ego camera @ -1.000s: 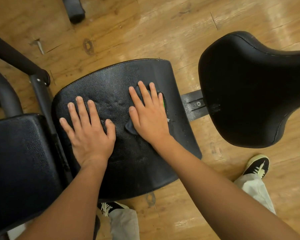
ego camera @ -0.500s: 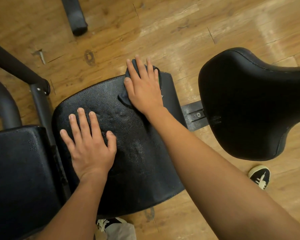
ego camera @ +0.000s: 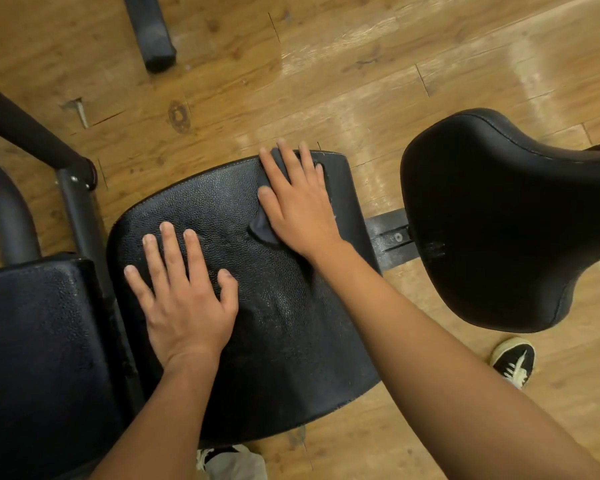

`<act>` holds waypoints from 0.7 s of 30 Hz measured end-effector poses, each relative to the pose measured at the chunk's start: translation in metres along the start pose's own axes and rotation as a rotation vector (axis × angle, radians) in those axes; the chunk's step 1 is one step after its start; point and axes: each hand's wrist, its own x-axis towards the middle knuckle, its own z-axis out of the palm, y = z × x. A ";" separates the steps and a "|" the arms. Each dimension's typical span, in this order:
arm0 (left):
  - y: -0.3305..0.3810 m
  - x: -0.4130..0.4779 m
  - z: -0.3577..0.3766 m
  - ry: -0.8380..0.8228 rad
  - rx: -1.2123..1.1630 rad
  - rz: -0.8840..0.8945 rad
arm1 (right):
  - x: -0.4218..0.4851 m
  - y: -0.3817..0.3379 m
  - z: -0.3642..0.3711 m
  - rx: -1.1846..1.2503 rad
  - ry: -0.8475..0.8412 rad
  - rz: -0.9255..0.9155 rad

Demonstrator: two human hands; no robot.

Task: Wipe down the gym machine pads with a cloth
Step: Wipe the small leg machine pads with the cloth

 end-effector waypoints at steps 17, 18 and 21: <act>0.002 0.000 -0.002 -0.011 0.008 0.005 | -0.044 0.011 0.002 -0.016 -0.027 -0.033; 0.001 0.000 -0.001 -0.013 0.008 0.006 | -0.029 0.013 -0.001 -0.016 -0.025 -0.037; 0.001 0.000 -0.001 -0.012 0.000 -0.004 | 0.009 0.016 -0.007 0.001 -0.004 0.002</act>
